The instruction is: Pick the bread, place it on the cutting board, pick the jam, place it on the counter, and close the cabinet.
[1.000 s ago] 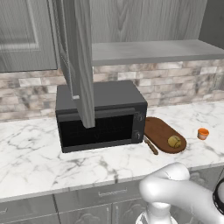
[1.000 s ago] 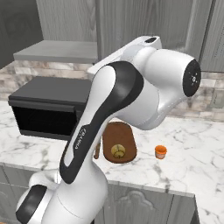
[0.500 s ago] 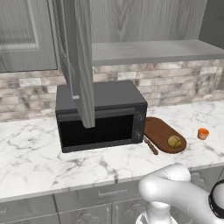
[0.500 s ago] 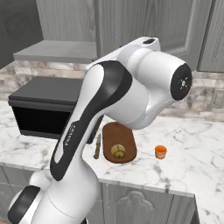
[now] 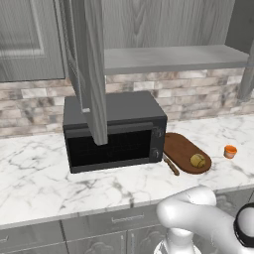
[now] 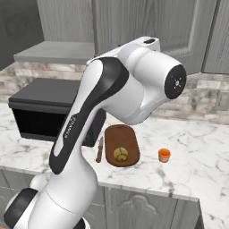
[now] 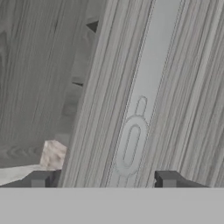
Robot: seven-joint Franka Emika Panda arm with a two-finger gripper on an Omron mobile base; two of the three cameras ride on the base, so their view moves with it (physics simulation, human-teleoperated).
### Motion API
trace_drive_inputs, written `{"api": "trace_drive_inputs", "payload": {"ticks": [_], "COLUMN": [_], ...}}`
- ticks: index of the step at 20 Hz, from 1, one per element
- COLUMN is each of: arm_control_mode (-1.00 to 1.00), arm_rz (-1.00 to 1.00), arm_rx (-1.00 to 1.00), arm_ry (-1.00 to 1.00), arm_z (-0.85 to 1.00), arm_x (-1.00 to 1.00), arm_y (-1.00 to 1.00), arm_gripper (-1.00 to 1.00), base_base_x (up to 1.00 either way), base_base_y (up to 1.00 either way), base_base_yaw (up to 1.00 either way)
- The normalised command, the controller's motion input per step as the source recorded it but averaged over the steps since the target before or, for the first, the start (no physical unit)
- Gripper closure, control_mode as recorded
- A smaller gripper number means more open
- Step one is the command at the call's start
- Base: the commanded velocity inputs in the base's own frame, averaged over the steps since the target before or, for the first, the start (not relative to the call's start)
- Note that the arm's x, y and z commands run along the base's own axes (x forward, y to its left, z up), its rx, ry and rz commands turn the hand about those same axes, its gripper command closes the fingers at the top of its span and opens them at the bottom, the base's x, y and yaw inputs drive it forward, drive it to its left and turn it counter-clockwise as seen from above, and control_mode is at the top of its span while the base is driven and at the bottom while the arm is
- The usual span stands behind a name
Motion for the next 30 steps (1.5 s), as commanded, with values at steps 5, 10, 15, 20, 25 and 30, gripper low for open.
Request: {"api": "trace_drive_inputs", "payload": {"ticks": [5,10,15,20,25,30], "arm_control_mode": [-1.0,-1.0,-1.0,-1.0,-1.0,-1.0], "arm_rz": [0.0,-0.02,-0.01,-0.02,-0.04,-0.08], "arm_rx": [0.01,0.02,0.02,0.0,0.0,0.0], "arm_ry": [0.0,0.0,0.0,0.0,0.0,0.0], "arm_z": [0.0,0.0,0.0,0.0,0.0,0.0], "arm_x": [0.43,0.54,0.45,0.25,0.17,0.18], "arm_y": [0.0,0.0,0.0,0.17,0.23,0.29], "arm_gripper": [-1.0,-1.0,-1.0,-1.0,-1.0,-1.0], "base_base_x": [0.0,0.0,0.0,0.0,0.0,0.0], "base_base_y": [0.0,0.0,0.0,0.0,0.0,0.0], "base_base_yaw": [0.0,0.0,0.0,0.0,0.0,0.0]}}
